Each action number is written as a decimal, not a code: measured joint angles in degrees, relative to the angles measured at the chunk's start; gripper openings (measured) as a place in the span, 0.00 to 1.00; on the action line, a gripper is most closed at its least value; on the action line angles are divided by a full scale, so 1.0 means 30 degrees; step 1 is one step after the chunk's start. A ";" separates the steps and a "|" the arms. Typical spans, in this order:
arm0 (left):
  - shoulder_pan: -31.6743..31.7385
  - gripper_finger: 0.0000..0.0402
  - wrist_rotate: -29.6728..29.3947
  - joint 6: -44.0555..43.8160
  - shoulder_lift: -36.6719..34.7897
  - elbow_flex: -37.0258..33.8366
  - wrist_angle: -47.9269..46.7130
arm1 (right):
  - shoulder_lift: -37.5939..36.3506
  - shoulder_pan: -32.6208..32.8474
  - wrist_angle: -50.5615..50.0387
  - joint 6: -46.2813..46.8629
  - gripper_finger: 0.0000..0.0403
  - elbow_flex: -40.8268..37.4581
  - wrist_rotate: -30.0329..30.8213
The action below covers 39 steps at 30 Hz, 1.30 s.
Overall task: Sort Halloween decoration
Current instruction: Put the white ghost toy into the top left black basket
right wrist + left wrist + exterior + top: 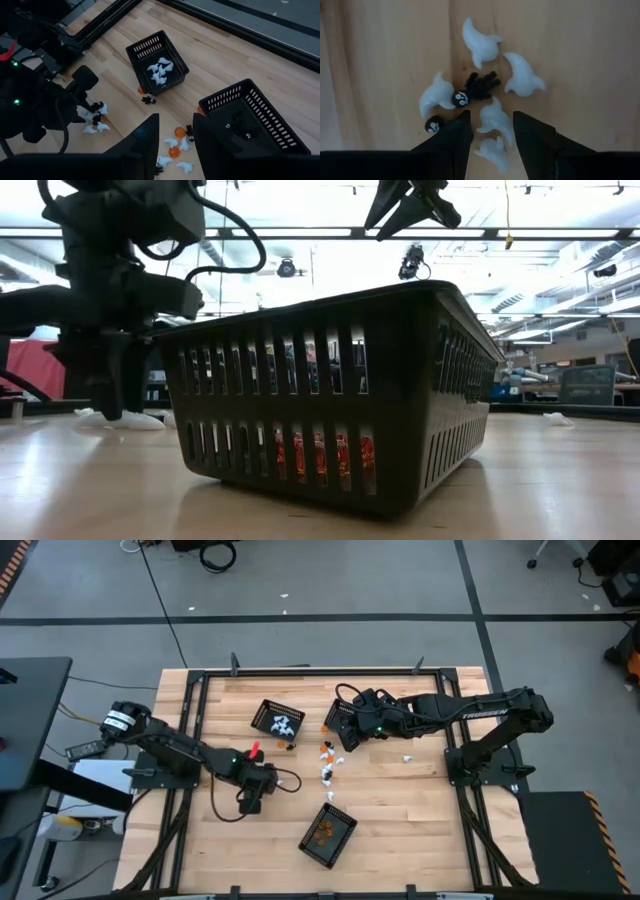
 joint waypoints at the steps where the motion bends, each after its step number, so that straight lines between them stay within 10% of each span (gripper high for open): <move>1: 0.0113 0.39 0.0029 0.0073 0.0000 0.0000 -0.0007 | 0.0000 0.0000 0.0000 0.0001 0.31 0.0000 0.0000; 39: 0.1444 0.21 0.1661 0.1535 0.0000 -0.1137 0.1812 | 0.0000 0.0000 0.0007 -0.0058 0.31 -0.0007 0.0007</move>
